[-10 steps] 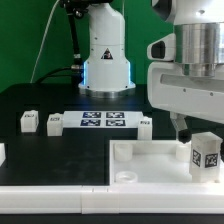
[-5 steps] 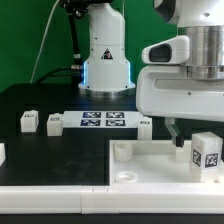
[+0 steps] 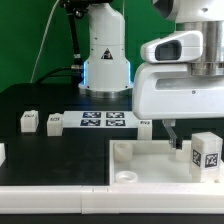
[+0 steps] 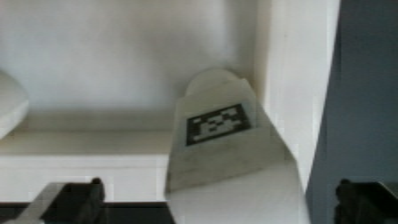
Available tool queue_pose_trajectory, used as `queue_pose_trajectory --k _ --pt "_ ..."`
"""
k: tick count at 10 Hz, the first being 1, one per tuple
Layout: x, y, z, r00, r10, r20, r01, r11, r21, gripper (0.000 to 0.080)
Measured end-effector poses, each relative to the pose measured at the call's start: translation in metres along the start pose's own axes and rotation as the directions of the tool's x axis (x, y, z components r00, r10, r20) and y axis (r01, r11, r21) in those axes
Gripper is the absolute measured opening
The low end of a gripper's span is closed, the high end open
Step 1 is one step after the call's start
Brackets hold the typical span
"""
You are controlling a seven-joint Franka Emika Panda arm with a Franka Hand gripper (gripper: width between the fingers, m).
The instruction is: Assemble one leg
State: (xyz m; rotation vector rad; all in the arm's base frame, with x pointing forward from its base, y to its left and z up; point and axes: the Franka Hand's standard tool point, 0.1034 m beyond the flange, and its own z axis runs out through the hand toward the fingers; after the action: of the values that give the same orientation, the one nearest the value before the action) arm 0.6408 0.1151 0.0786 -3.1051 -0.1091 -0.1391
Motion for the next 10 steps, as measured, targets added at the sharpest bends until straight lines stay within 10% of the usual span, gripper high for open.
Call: queue_pose_trajectory --k 2,6,10 --pt "0.0003 0.0006 -0.0002 1.000 -0.009 -0.001 0.009 1.000 0.001 0.0649" --pt "0.0003 0.0002 -0.0001 0.992 0.125 -0.001 -0.125 0.992 0.003 0.0290" --pt "-0.0006 -0.0009 0.0002 0.815 0.579 0.000 -0.579 0.815 -0.001 0.0290"
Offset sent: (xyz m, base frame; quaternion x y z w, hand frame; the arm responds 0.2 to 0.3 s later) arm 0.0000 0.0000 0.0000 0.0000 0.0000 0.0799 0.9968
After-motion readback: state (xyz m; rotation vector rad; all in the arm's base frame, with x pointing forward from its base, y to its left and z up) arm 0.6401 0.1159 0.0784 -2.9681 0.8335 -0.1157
